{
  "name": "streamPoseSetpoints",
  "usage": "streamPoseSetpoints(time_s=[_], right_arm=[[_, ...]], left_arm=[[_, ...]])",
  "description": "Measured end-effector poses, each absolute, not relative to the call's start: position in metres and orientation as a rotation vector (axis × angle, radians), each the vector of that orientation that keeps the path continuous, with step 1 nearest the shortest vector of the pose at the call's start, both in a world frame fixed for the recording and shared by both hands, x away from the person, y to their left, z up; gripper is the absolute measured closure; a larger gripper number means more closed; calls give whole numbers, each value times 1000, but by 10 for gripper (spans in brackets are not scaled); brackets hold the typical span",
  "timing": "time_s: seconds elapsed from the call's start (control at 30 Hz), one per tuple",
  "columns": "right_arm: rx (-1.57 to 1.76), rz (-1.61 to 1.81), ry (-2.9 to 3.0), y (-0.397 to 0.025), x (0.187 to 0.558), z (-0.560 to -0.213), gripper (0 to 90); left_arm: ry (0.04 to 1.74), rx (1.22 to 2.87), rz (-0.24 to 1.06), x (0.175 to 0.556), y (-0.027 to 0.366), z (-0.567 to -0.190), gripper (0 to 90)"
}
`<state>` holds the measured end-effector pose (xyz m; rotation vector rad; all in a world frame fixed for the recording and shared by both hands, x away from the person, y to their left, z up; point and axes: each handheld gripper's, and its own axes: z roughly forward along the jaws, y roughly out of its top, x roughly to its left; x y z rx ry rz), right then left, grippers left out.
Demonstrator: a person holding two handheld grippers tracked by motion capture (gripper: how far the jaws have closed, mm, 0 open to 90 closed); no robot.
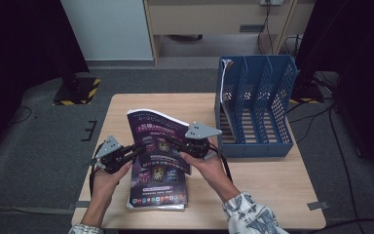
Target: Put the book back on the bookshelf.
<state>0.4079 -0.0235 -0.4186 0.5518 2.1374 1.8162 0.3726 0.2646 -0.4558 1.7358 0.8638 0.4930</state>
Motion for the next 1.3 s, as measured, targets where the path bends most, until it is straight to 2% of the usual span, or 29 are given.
streamPoseSetpoints(time_s=[0.03,0.13,0.2,0.3,0.47,0.7,1.3], right_arm=[[546,1820,2138,-23,407,-418,828],[518,1798,2134,-21,402,-416,828],[545,1814,2115,-21,401,-413,828],[520,1796,2090,-24,400,-407,828],[552,1798,2052,-31,401,-402,828],[571,1789,2040,-38,402,-399,828],[610,1746,2046,-63,395,-398,828]], left_arm=[[884,1744,524,373,265,-457,632],[931,1758,572,374,271,-462,377],[972,1783,608,374,280,-468,292],[1036,1793,616,376,290,-474,185],[1104,1800,598,381,295,-484,91],[1140,1800,614,381,303,-489,51],[1212,1797,651,381,314,-497,53]])
